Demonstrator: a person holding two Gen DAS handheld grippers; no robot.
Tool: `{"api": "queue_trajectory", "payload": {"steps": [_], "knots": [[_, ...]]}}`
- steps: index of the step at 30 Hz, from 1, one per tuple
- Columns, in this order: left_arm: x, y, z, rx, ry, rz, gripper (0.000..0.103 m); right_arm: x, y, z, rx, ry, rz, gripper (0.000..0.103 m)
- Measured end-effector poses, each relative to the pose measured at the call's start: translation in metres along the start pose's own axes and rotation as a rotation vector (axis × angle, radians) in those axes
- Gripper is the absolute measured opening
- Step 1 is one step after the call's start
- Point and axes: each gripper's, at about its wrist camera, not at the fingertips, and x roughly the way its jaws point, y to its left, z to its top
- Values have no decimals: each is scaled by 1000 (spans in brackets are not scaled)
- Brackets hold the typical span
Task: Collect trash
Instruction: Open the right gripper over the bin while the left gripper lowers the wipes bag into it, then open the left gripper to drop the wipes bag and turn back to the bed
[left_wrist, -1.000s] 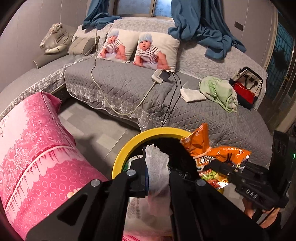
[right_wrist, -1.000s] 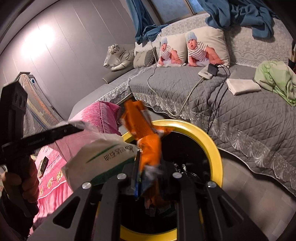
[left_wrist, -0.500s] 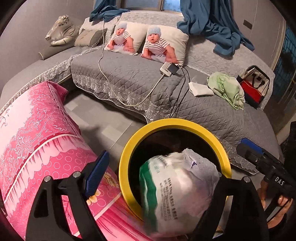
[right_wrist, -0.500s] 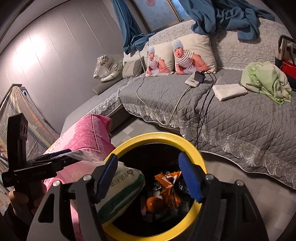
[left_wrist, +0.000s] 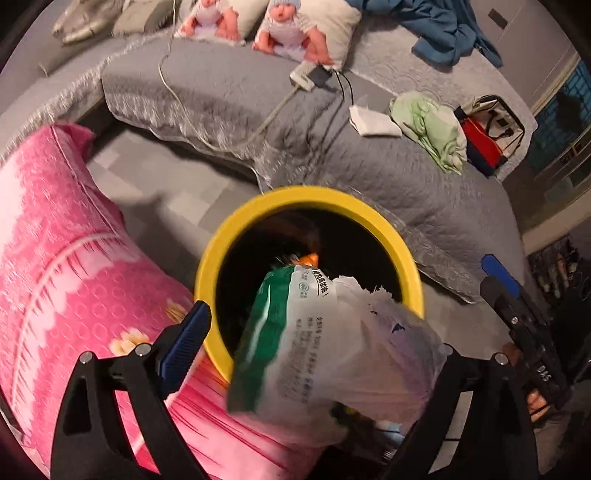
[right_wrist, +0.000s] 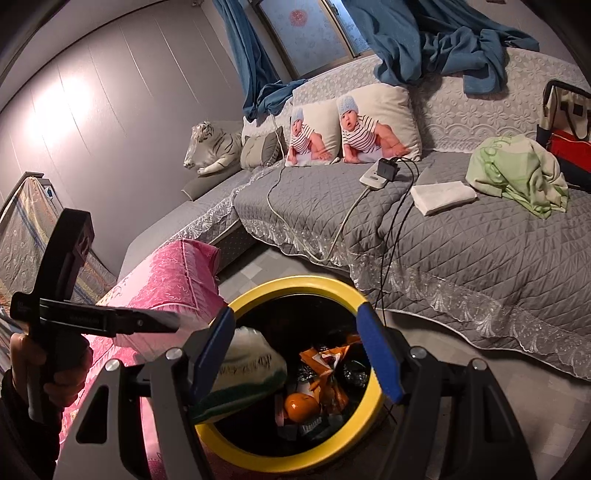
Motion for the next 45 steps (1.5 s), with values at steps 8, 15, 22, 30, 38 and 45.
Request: {"api": "queue_trajectory", "payload": {"steps": [8,15,22,30,38,45], "knots": [[16,21,-5,-228,117,-273,92,-12,-1,-4,-26,-29,44,66],[-10,-18,3,27,-38,83,93,-15,-6,-6,-12,-33,46,67],[-9,-7,18,-126,63,-200,93,-19,-13,-9,13,-35,47,67],[4,8,11,-381,172,-783,94,-24,-26,-9,51,-42,42,67],[7,8,8,-438,203,-828,94,-27,-24,-8,43,-48,42,67],[2,13,17,-341,194,-628,94,-25,-23,-4,33,-47,40,67]]}}
